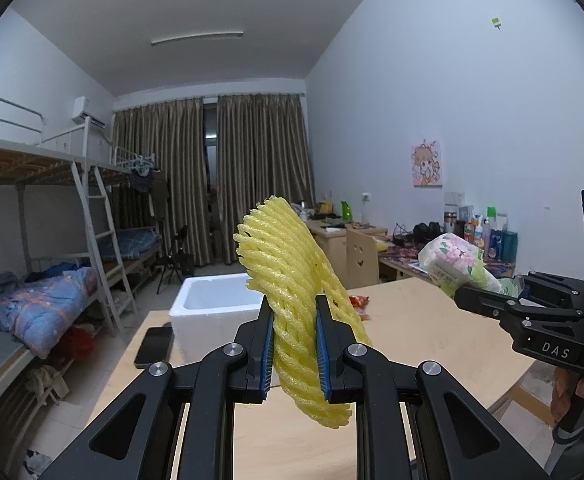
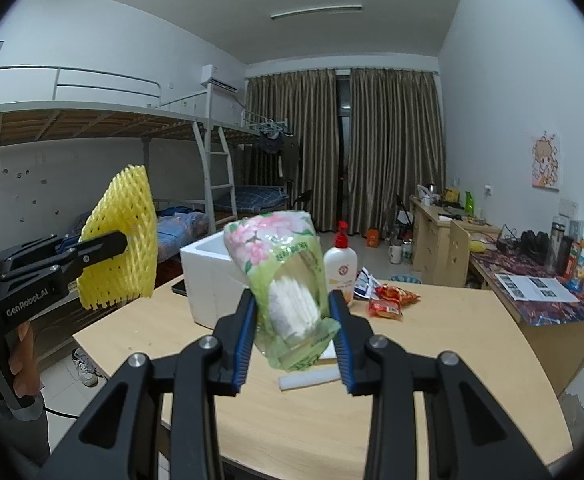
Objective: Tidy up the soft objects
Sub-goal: 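Carry sponge and tissue pack over the white foam box with both tools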
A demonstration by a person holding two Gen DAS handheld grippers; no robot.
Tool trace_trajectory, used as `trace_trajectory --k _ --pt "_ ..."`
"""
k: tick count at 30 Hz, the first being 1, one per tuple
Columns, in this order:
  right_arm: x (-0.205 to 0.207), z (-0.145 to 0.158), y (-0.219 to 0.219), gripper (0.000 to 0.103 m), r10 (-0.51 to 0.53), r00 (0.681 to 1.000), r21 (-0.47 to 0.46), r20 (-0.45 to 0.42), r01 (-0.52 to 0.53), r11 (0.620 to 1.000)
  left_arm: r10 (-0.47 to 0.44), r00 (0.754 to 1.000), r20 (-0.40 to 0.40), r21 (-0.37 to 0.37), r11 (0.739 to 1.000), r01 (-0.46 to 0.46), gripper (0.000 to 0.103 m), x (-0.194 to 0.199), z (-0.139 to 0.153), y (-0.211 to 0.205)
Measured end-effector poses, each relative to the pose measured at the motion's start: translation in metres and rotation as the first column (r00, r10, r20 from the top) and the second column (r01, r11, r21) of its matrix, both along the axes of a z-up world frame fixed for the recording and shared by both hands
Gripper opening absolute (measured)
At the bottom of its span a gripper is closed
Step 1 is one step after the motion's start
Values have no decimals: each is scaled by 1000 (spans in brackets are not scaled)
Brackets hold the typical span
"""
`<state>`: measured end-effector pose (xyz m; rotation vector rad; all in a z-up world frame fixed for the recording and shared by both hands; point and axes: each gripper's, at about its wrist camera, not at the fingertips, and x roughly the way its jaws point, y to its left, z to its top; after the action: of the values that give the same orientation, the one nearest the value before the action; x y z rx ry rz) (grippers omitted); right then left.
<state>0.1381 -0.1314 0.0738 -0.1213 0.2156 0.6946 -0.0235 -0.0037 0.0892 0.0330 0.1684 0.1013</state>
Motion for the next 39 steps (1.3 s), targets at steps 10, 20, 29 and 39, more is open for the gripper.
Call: trace_trajectory --k 10,20,29,39 --pt "-5 4 21 40 78 997 -3 18 -78 997 74 997 21 4 997 -74 19 -17 4 12" --pt "0 1 49 40 150 989 -14 8 -150 989 118 993 -7 -5 993 -118 19 -6 2 32" --pt "18 2 69 40 170 985 -28 -12 -171 985 120 992 -24 -11 993 -120 19 15 2 43" --pt "43 4 89 40 182 983 -42 -31 -184 982 123 991 -43 -13 992 -124 19 48 -1 63"
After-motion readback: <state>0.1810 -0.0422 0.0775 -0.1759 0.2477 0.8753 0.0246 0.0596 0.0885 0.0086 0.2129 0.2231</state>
